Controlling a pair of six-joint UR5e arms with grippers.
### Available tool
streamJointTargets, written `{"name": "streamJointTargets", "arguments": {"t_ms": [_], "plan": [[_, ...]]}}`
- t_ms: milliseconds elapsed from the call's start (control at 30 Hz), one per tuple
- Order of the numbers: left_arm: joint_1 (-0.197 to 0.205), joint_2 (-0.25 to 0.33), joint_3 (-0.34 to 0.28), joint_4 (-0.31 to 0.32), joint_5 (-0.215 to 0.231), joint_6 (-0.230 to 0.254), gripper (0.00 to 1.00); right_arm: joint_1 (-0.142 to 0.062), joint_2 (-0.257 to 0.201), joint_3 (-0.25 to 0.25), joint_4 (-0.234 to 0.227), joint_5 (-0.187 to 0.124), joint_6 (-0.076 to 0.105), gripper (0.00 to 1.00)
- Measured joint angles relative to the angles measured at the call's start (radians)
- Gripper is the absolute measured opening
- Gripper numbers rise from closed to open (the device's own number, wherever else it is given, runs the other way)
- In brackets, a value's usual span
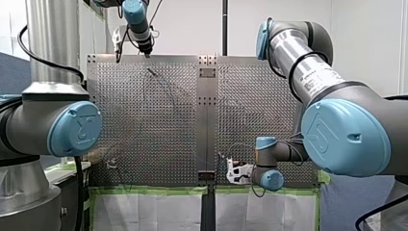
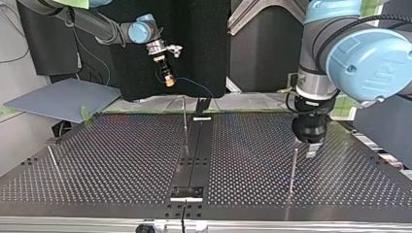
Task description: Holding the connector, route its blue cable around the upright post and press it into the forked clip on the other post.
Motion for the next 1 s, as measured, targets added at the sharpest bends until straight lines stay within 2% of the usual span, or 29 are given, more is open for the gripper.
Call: {"name": "streamJointTargets", "arguments": {"t_ms": [400, 1000], "plan": [[0.011, -0.008, -0.023, 0.003, -0.096, 0.011, 1.00, 0.001, 0.000, 0.000, -0.003, -0.001, 0.002, 0.00], [0.005, -0.024, -0.028, 0.008, -0.100, 0.012, 1.00, 0.003, 0.000, -0.002, 0.000, -0.001, 0.001, 0.00]]}}
